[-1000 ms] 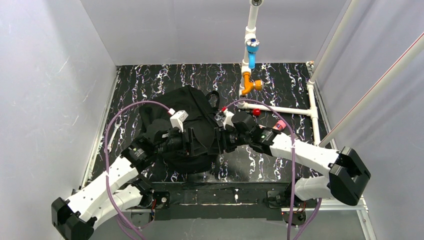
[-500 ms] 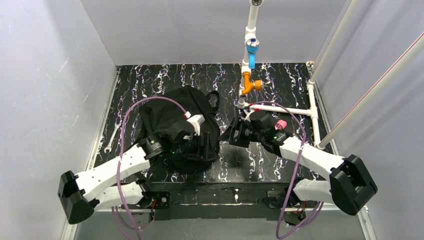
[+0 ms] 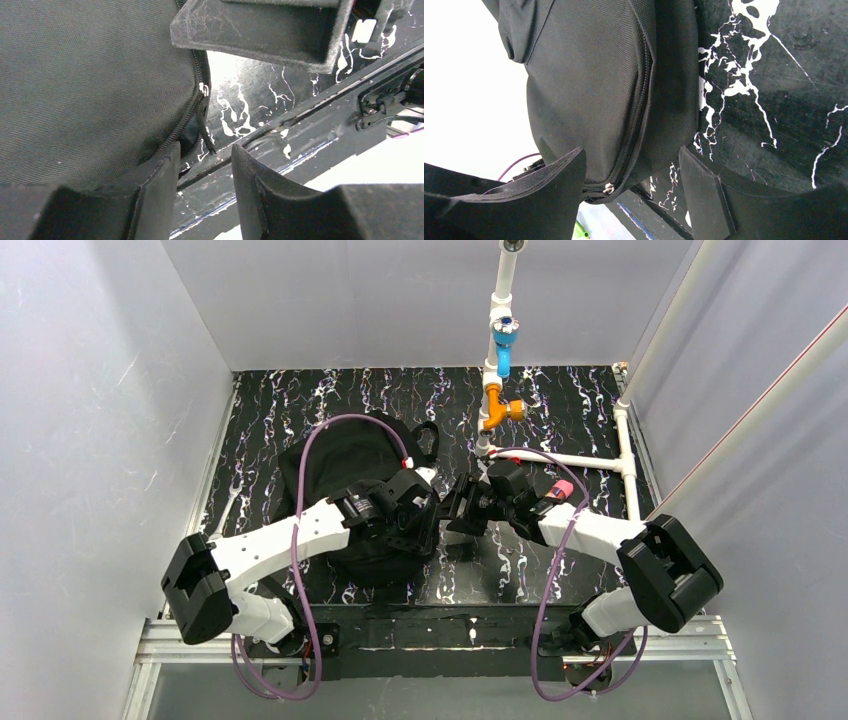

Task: Pack the student bag
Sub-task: Zip the student bag at the center of the board.

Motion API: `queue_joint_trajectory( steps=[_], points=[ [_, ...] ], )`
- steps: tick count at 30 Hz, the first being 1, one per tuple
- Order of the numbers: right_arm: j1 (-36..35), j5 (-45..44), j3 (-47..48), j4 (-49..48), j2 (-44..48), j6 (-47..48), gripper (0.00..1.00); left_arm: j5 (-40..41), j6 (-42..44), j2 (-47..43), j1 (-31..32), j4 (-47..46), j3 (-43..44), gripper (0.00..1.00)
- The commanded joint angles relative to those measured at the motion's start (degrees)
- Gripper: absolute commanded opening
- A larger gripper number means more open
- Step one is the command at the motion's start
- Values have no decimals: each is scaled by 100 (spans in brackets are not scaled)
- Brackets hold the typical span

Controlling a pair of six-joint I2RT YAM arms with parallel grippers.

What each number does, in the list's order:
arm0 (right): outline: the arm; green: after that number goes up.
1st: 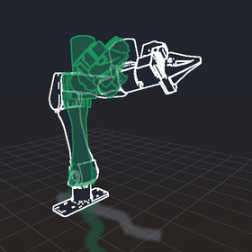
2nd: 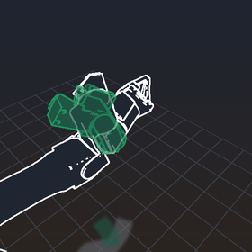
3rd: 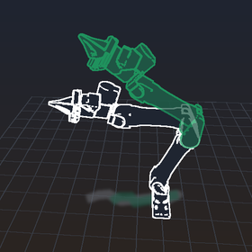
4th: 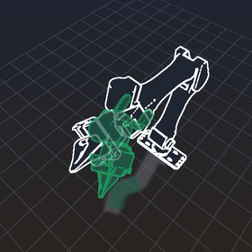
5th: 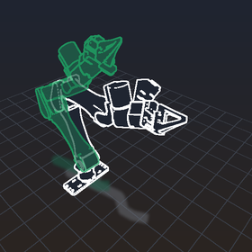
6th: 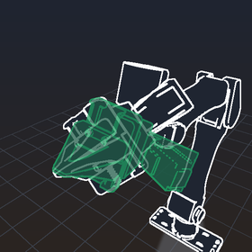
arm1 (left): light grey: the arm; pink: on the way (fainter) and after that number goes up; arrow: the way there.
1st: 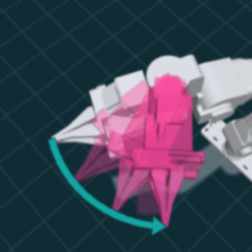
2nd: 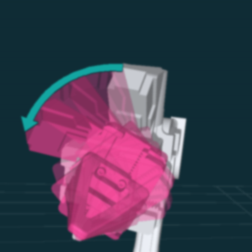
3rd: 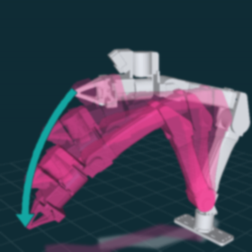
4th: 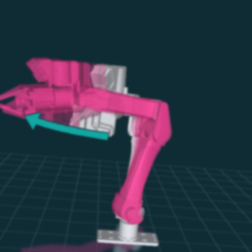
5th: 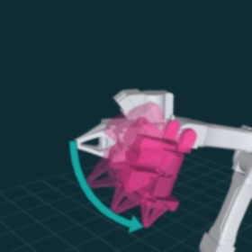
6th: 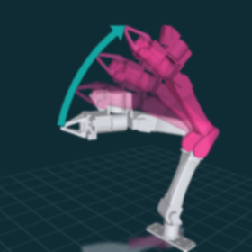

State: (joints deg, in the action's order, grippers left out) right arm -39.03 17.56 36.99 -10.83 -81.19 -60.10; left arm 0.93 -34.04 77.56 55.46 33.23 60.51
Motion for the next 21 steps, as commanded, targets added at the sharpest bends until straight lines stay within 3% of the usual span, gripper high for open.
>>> queue_joint_trajectory(
  steps=[1, 6, 9, 12, 15, 19, 21],
  points=[
    [-38, 153, 238, -475, -83, -17, 73, 434, 291, -48, 44, 199, 261, 40],
    [-139, 66, 324, -337, -108, 183, 70, 389, 450, 324, 44, 168, 501, 36],
    [-221, 17, 394, -316, -201, 248, 67, 439, 590, 475, 44, 36, 604, 26],
    [-335, -56, 386, -447, -308, 75, 59, 367, 660, 510, 45, 131, 619, 0],
    [-459, -288, 279, -627, -325, -207, 49, 420, 738, 168, 44, 133, 376, 0],
    [-535, -332, 63, -1213, -362, -559, 6, 481, 625, -83, 43, 285, 163, 0],
    [-505, -441, -80, -1356, -300, -728, 1, 680, 399, -307, 44, 445, -15, 0]
  ],
)
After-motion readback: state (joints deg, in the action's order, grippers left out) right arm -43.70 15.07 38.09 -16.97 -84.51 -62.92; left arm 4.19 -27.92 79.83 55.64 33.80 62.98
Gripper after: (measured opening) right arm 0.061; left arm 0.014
